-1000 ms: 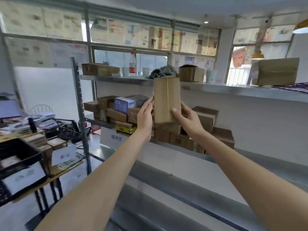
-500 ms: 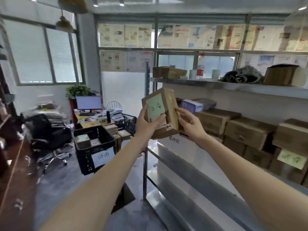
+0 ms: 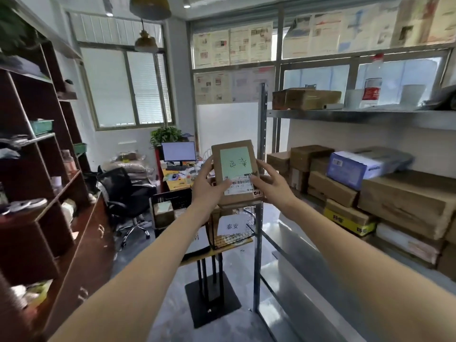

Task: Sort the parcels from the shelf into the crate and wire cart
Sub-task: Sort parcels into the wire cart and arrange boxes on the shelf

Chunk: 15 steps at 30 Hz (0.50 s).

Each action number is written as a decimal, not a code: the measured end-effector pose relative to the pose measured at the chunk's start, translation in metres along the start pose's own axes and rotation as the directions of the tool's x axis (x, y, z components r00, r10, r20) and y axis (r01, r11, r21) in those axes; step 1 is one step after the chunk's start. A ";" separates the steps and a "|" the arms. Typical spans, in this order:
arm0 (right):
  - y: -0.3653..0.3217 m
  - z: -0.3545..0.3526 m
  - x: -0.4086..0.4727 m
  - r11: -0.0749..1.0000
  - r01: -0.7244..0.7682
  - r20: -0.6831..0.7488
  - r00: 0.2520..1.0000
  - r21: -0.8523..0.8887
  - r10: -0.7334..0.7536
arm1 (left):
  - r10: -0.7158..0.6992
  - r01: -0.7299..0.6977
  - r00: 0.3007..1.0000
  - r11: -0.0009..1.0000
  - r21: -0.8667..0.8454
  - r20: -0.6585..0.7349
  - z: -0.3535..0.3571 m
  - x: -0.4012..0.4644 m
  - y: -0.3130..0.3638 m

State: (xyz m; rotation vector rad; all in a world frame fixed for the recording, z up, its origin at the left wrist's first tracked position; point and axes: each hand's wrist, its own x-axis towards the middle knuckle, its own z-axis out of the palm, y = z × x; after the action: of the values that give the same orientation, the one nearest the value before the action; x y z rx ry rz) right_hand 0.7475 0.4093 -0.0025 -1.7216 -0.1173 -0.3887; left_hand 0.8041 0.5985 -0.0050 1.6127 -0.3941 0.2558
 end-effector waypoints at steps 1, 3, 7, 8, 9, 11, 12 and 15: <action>0.007 -0.002 0.013 1.000 -0.009 0.014 1.000 0.015 0.009 | -0.009 0.009 1.000 1.000 -0.001 -0.011 0.004 0.009 -0.004; 0.021 -0.005 0.037 0.999 -0.032 0.038 0.999 0.027 0.031 | -0.036 0.036 0.999 0.999 -0.015 -0.032 0.011 0.027 -0.016; 0.045 -0.012 0.076 0.998 -0.045 0.055 0.998 0.043 0.042 | -0.056 0.054 0.997 0.998 -0.041 -0.052 0.023 0.055 -0.036; 0.051 -0.013 0.085 0.997 -0.056 0.054 0.997 0.045 0.053 | -0.060 0.057 0.997 0.997 -0.057 -0.051 0.025 0.061 -0.040; 0.057 -0.013 0.094 0.996 -0.068 0.056 0.996 0.055 0.065 | -0.065 0.061 0.997 0.995 -0.078 -0.048 0.028 0.066 -0.043; 0.067 -0.014 0.109 0.994 -0.079 0.063 0.995 0.073 0.074 | -0.084 0.081 0.996 0.990 -0.115 -0.030 0.031 0.077 -0.049; 0.071 -0.013 0.116 0.994 -0.080 0.069 0.995 0.075 0.074 | -0.091 0.087 0.996 0.987 -0.135 -0.019 0.032 0.083 -0.052; 0.078 -0.011 0.139 0.996 -0.057 0.084 0.995 0.070 0.052 | -0.109 0.108 0.994 0.978 -0.177 0.005 0.036 0.100 -0.062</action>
State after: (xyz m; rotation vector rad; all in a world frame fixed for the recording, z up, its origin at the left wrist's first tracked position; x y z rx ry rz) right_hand 0.8984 0.3640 -0.0293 -1.6655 -0.1419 -0.2705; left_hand 0.9175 0.5561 -0.0257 1.4533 -0.3150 0.1382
